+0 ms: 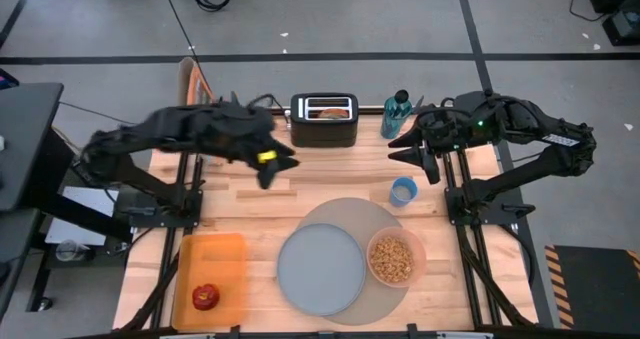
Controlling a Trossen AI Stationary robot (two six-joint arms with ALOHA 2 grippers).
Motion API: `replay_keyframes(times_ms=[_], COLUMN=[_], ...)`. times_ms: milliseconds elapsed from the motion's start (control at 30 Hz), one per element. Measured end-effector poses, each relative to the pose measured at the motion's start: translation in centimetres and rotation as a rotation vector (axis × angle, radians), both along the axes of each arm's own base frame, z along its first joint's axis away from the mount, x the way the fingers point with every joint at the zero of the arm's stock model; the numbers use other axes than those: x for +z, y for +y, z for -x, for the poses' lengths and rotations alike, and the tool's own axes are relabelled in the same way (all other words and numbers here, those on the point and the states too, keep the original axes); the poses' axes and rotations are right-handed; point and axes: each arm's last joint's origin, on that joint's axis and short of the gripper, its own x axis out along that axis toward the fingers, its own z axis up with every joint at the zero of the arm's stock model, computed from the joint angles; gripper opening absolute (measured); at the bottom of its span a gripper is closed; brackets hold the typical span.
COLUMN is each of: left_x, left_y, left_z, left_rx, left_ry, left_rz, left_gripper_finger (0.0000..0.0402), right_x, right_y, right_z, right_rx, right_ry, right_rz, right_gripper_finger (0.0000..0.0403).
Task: Arrange a breakfast setting
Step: Put the bagel bread on the blue plate
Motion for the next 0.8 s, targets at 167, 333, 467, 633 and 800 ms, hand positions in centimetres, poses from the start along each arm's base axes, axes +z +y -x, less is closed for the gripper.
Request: replay_keyframes(times_ms=[167,333,467,633,800], left_x=[-2.2,-3.3,-3.7,-4.2,-5.0], left_y=[0.3,0.1,-0.6,-2.8,-5.2], left_z=[-3.7,-5.5,-6.2,-5.8,-4.7], left_rx=[-0.015,-0.069,-0.102,-0.162,-0.228], left_ry=[0.062,0.085,0.084,0.142,0.253], left_rz=[-0.044,-0.051,-0.039,-0.024,-0.106], left_gripper_finger=[0.0176,0.0176,0.0176,0.0176,0.0174], right_x=[-0.2,-1.6,-3.7,-6.4,-8.4], right_y=[0.0,-1.2,-3.0,-6.8,-10.7], right_z=[0.0,-2.9,-6.6,-10.1,-12.2], right_rx=[-0.01,-0.012,0.036,0.019,-0.002], right_ry=[0.016,0.1,0.183,0.261,0.27], right_rz=[-0.022,0.037,0.117,0.192,0.224], right_gripper_finger=[0.0155,0.0152,0.0151,0.015,0.015])
